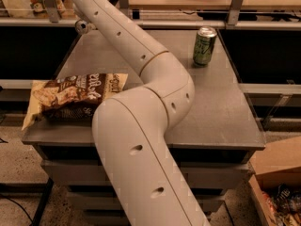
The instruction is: Place redbull can upright
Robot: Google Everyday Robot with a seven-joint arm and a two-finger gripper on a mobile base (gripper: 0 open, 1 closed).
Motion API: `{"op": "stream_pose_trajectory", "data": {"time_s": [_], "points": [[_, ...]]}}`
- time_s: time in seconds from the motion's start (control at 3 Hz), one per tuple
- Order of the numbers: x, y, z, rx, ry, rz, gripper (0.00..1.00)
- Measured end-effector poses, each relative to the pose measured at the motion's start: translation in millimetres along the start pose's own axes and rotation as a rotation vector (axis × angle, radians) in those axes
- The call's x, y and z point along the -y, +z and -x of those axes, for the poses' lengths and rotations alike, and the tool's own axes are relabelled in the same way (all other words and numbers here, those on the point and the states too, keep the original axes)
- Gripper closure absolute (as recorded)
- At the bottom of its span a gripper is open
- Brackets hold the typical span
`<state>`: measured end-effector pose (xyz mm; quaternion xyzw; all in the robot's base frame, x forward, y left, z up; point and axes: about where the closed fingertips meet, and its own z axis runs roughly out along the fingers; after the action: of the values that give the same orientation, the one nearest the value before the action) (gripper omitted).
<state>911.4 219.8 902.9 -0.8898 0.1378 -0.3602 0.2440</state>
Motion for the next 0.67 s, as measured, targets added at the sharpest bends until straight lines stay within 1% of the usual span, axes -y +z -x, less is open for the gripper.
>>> {"op": "stream_pose_trajectory", "data": {"time_s": [0.33,0.67], "points": [[-9.3,-29.9,-10.3,-0.035,0.047,0.023,0.57],[-16.6,-64.3,-10.2,-0.062,0.100,0.024,0.54]]}}
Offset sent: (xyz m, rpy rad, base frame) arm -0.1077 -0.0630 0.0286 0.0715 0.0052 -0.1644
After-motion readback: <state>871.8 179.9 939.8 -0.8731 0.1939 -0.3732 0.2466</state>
